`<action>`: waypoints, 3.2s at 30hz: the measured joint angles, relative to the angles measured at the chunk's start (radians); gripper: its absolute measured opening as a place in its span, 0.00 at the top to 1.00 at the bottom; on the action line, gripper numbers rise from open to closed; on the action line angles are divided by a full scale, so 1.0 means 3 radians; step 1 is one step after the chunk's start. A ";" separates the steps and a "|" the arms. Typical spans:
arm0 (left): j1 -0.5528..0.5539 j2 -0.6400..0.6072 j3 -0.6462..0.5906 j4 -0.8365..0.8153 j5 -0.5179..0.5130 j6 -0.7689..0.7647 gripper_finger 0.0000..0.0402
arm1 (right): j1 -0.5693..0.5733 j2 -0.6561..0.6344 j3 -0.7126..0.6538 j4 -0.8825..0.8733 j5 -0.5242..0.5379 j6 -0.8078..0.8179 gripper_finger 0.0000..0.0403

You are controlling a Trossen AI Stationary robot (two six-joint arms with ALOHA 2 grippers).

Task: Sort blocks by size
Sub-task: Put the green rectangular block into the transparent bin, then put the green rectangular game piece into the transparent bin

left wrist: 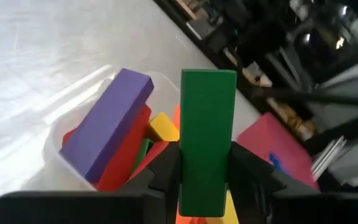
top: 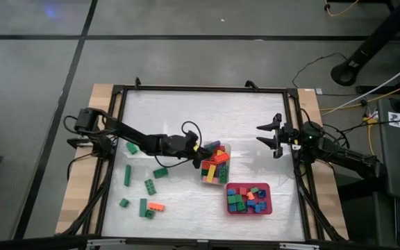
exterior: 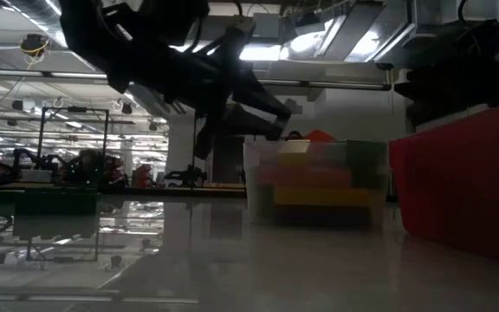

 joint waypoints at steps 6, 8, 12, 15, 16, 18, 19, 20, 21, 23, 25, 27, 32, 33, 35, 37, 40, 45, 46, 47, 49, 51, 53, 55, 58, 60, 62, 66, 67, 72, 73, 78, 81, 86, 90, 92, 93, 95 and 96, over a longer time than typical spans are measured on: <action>-0.0003 0.0081 0.0069 -0.0028 0.0028 0.0385 0.76 | 0.0000 0.0000 -0.0001 -0.0040 -0.0025 0.0005 0.47; -0.0003 0.0081 0.0070 -0.0035 0.0028 0.0475 0.76 | 0.0001 0.0001 -0.0001 -0.0085 -0.0025 0.0015 0.47; -0.0003 0.0081 0.0070 -0.0025 0.0028 0.0554 0.71 | 0.0001 0.0001 0.0000 -0.0080 -0.0025 0.0035 0.47; 0.0002 0.0081 0.0069 -0.0092 0.0027 0.0536 0.64 | 0.0000 0.0000 0.0000 -0.0077 -0.0026 0.0038 0.47; 0.0007 0.0081 0.0068 -0.0120 0.0028 0.0536 0.62 | 0.0000 0.0001 -0.0001 -0.0077 -0.0027 0.0039 0.47; 0.0009 0.0081 0.0067 -0.0119 0.0028 0.0535 0.57 | 0.0001 0.0001 0.0000 -0.0076 -0.0027 0.0039 0.47; 0.0012 0.0081 0.0067 -0.0113 0.0026 0.0535 0.56 | 0.0001 0.0001 0.0000 -0.0075 -0.0027 0.0040 0.47; 0.0019 0.0081 0.0067 -0.0108 0.0026 0.0542 0.54 | 0.0000 0.0001 0.0000 -0.0074 -0.0027 0.0041 0.47; 0.0026 0.0081 0.0067 -0.0103 0.0026 0.0554 0.53 | 0.0001 0.0001 0.0000 -0.0072 -0.0027 0.0041 0.47; 0.0041 0.0078 0.0067 -0.0086 0.0028 0.0566 0.52 | 0.0000 0.0001 0.0000 -0.0054 -0.0027 0.0043 0.47; 0.0063 0.0075 0.0067 -0.0075 0.0028 0.0559 0.52 | 0.0001 0.0001 0.0000 -0.0031 -0.0027 0.0043 0.47; 0.0087 0.0075 0.0067 -0.0079 0.0062 0.0518 0.52 | 0.0001 0.0001 -0.0001 -0.0033 -0.0027 0.0043 0.47; 0.0202 -0.0095 0.0065 -0.0296 0.0607 0.0515 0.54 | 0.0000 0.0001 0.0000 -0.0090 -0.0027 0.0043 0.47; 0.0228 -0.0174 0.0065 -0.0419 0.0770 0.0515 0.54 | 0.0000 0.0001 -0.0001 -0.0101 -0.0027 0.0043 0.47; 0.0276 -0.0353 0.0065 -0.0716 0.1065 0.0512 0.54 | 0.0000 0.0000 0.0000 -0.0154 -0.0027 0.0042 0.47; 0.0308 -0.0549 0.0065 -0.1070 0.1277 0.0513 0.55 | 0.0000 0.0001 0.0000 -0.0181 -0.0027 0.0042 0.47; 0.0320 -0.0907 0.0065 -0.1668 0.1380 0.0513 0.55 | 0.0001 0.0001 0.0000 -0.0186 -0.0027 0.0042 0.47; 0.0271 -0.1471 0.0065 -0.2711 0.1381 0.0541 0.55 | 0.0000 0.0003 0.0000 -0.0192 -0.0027 0.0042 0.47; 0.0237 -0.1556 0.0065 -0.2881 0.1356 0.0540 0.55 | 0.0001 0.0003 0.0000 -0.0192 -0.0026 0.0042 0.47; 0.0198 -0.1635 0.0065 -0.3031 0.1306 0.0541 0.55 | 0.0001 0.0003 0.0000 -0.0193 -0.0026 0.0042 0.47; 0.0088 -0.1720 0.0065 -0.3278 0.1126 0.0649 0.55 | 0.0000 0.0003 0.0000 -0.0194 -0.0027 0.0042 0.47; -0.0029 -0.1747 0.0065 -0.3426 0.0985 0.0832 0.55 | 0.0001 0.0003 0.0000 -0.0196 -0.0027 0.0041 0.47; -0.0117 -0.1748 0.0065 -0.3474 0.0930 0.1011 0.55 | 0.0001 0.0003 -0.0001 -0.0198 -0.0025 0.0025 0.47; -0.0179 -0.1748 0.0065 -0.3518 0.0929 0.1120 0.55 | 0.0001 0.0003 0.0000 -0.0198 -0.0025 0.0001 0.47; -0.0224 -0.1747 0.0065 -0.3506 0.0920 0.1085 0.55 | 0.0001 0.0003 0.0000 -0.0201 -0.0025 -0.0004 0.47; -0.0244 -0.1747 0.0065 -0.3509 0.0911 0.0832 0.55 | 0.0001 0.0003 0.0000 -0.0203 -0.0025 -0.0004 0.47; -0.0265 -0.1737 0.0061 -0.3507 0.0887 0.0575 0.55 | 0.0001 0.0003 0.0000 -0.0204 -0.0025 -0.0005 0.47; -0.0385 -0.1732 0.0035 -0.3749 0.0886 0.0432 0.55 | 0.0001 0.0003 0.0000 -0.0207 -0.0025 -0.0004 0.47; -0.0430 -0.1732 0.0035 -0.3853 0.0883 0.0449 0.55 | 0.0001 0.0003 0.0000 -0.0207 -0.0025 -0.0004 0.47; -0.0682 -0.1731 0.0035 -0.4351 0.0492 0.0361 0.55 | 0.0001 0.0003 -0.0001 -0.0211 -0.0025 -0.0004 0.47; -0.0729 -0.1731 0.0035 -0.4411 0.0390 0.0340 0.55 | 0.0001 0.0003 0.0000 -0.0211 -0.0025 -0.0004 0.47; -0.0979 -0.1727 0.0034 -0.4464 -0.0099 0.0271 0.55 | 0.0001 0.0003 0.0000 -0.0212 -0.0025 -0.0004 0.47; -0.1122 -0.1671 0.0034 -0.4467 -0.0426 0.0275 0.55 | 0.0001 0.0003 0.0000 -0.0213 -0.0025 -0.0004 0.47; -0.1261 -0.1437 0.0034 -0.4447 -0.0597 0.0261 0.55 | 0.0001 0.0003 0.0000 -0.0213 -0.0025 -0.0004 0.47; -0.1329 -0.1186 0.0034 -0.4326 -0.0599 0.0275 0.55 | 0.0000 0.0003 0.0000 -0.0213 -0.0025 -0.0005 0.47; -0.1341 -0.1085 0.0034 -0.4226 -0.0600 0.0293 0.55 | 0.0001 0.0003 0.0000 -0.0214 -0.0025 -0.0004 0.47; -0.1349 -0.1048 0.0034 -0.4196 -0.0600 0.0302 0.55 | 0.0000 0.0003 0.0000 -0.0215 -0.0025 -0.0004 0.47; -0.1348 -0.0986 0.0034 -0.4164 -0.0600 0.0318 0.55 | 0.0000 0.0003 0.0000 -0.0215 -0.0025 -0.0004 0.47; -0.1348 -0.0966 0.0034 -0.4190 -0.0600 0.0318 0.55 | 0.0001 0.0003 -0.0001 -0.0215 -0.0025 -0.0005 0.47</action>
